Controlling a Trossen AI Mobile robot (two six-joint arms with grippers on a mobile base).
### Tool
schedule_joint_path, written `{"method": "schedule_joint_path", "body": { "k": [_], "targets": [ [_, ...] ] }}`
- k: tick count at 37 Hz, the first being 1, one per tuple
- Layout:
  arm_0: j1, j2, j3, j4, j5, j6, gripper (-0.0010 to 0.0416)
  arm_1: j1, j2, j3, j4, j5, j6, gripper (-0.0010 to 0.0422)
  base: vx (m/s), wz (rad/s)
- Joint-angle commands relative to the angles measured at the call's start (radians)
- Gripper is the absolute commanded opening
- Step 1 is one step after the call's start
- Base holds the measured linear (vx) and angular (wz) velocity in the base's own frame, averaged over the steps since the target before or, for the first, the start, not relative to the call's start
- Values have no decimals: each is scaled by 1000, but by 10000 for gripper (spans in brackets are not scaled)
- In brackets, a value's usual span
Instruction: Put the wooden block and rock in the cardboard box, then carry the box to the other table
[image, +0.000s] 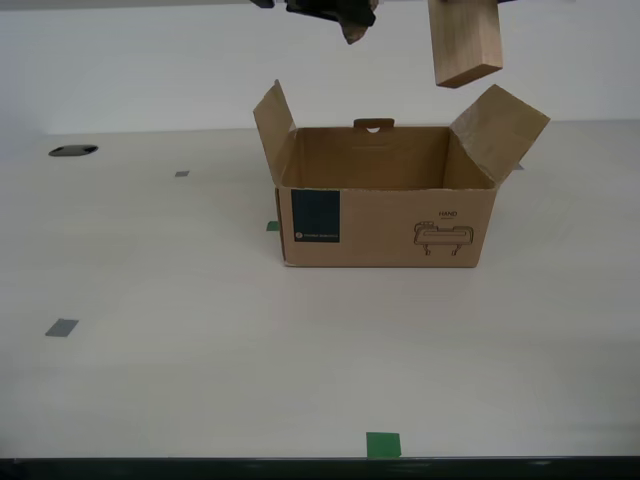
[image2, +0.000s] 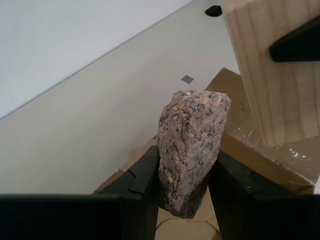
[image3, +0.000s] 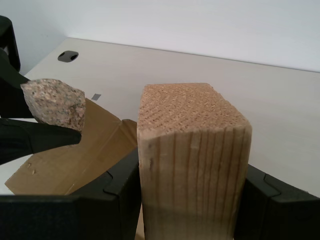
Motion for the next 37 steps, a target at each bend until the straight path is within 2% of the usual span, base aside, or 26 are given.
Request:
{"method": "schedule_joint_path", "body": {
  "k": [1,10,13,21,30,37],
  "targets": [
    [8,0,-32,62,-6,9,-1,-1,0,-35,40,8,-3,-1,0,0],
    [42,0,-125,185,-5,27,0,-2,0,-77,72,7,-3,0,0,0],
    [51,0,-154,221,-5,47,0,-2,0,-81,76,7,-3,0,0,0],
    [65,0,-228,309,-5,47,0,-8,0,-151,165,7,24,0,0,0],
    [66,0,-256,314,-5,48,0,-8,0,-193,183,7,14,0,0,0],
    [66,0,-244,311,-5,50,0,-8,0,-182,186,6,-35,0,0,0]
  ]
}}
